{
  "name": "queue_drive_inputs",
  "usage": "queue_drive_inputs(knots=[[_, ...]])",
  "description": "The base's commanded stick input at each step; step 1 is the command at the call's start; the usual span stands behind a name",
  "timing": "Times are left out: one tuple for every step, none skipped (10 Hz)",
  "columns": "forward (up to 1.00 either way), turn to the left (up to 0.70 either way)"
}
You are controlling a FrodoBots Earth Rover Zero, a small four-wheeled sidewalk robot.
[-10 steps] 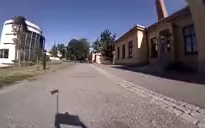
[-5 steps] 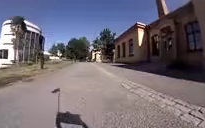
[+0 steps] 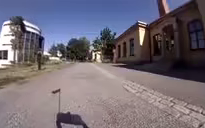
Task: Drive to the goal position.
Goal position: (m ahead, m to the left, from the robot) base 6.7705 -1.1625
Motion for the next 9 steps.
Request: queue_drive_inputs(knots=[[0.70,0.00],[0.70,0.00],[0.70,0.00],[0.70,0.00],[0.70,0.00],[0.70,0.00],[0.70,0.00],[0.70,0.00],[0.70,0.00]])
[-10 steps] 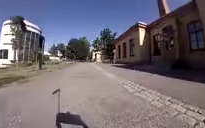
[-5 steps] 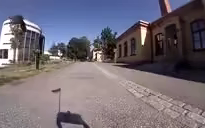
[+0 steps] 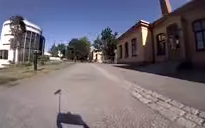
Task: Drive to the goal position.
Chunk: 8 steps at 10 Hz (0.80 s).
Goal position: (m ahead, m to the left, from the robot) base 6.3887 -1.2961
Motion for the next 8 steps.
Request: queue_drive_inputs(knots=[[0.70,0.00],[0.70,0.00],[0.70,0.00],[0.70,0.00],[0.70,0.00],[0.70,0.00],[0.70,0.00],[0.70,0.00]])
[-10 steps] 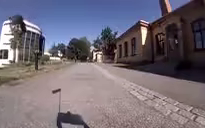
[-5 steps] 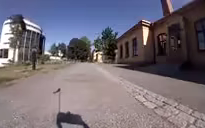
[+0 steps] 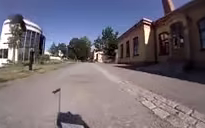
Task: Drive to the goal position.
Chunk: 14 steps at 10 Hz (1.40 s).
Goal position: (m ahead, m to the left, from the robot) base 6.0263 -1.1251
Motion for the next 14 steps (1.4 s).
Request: queue_drive_inputs(knots=[[0.70,0.00],[0.70,0.00],[0.70,0.00],[0.70,0.00],[0.70,0.00],[0.70,0.00],[0.70,0.00],[0.70,0.00],[0.70,0.00],[0.70,0.00],[0.70,-0.01],[0.70,-0.06],[0.70,-0.09],[0.70,-0.11]])
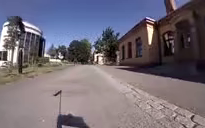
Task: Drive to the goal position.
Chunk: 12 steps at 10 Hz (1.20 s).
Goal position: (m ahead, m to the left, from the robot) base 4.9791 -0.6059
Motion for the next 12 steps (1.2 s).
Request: queue_drive_inputs(knots=[[0.70,-0.14],[0.70,-0.08],[0.70,-0.03],[0.70,-0.01],[0.70,0.00],[0.70,0.00],[0.70,0.00],[0.70,0.00],[0.70,0.00],[0.70,0.00],[0.70,0.00],[0.70,0.00]])
